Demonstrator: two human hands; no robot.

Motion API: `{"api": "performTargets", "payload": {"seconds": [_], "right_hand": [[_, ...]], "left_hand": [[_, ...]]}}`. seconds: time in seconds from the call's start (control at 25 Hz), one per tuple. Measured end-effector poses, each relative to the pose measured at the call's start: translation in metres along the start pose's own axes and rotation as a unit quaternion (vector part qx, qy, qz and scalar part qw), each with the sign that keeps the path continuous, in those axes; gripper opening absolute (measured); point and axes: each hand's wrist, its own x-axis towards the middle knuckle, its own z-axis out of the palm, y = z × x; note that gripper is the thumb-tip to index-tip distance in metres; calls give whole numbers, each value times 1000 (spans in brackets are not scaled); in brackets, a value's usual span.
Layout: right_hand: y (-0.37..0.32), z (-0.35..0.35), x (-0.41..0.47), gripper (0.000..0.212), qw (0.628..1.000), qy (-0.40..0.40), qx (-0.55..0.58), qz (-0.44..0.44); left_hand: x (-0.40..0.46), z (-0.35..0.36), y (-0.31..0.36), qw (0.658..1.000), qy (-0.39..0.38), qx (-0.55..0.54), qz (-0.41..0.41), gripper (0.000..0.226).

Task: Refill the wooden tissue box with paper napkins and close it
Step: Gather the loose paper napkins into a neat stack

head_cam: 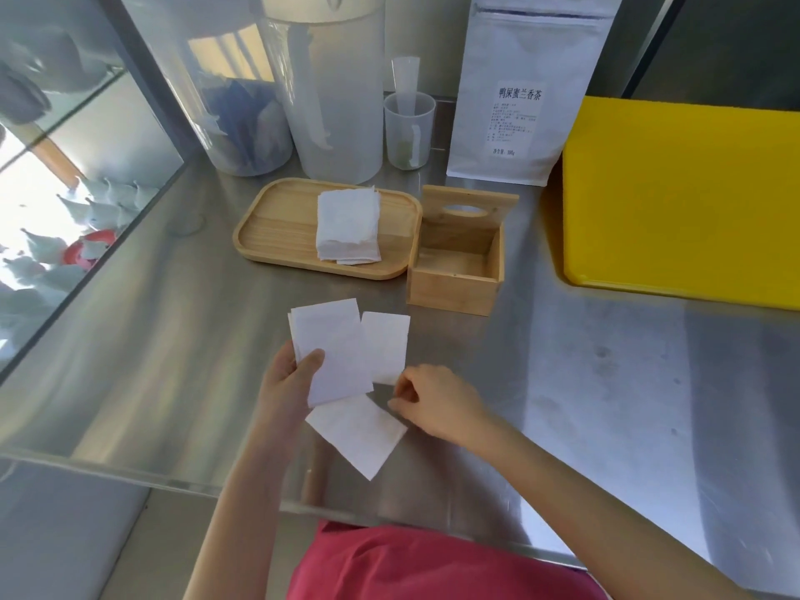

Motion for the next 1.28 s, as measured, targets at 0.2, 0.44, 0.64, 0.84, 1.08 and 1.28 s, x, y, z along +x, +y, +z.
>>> {"api": "performTargets", "payload": {"seconds": [0.2, 0.44, 0.64, 0.84, 1.08, 1.28], "right_hand": [[-15, 22, -2, 40, 994, 7, -108, 4], [-9, 23, -3, 23, 998, -8, -55, 1], [14, -4, -13, 10, 992, 18, 126, 4], [32, -34, -23, 15, 960, 82, 268, 15], [30, -50, -28, 17, 862, 93, 496, 42], [16, -39, -22, 16, 817, 80, 571, 14]], "left_hand": [[-2, -7, -2, 1000, 14, 3, 2, 27], [-3, -3, -4, 1000, -2, 6, -2, 20], [1, 0, -5, 1000, 18, -18, -10, 26], [3, 4, -7, 999, 10, -28, -25, 28], [-3, 25, -9, 998, -19, -35, -42, 25], [-3, 42, -12, 996, -58, -28, -61, 32]]}}
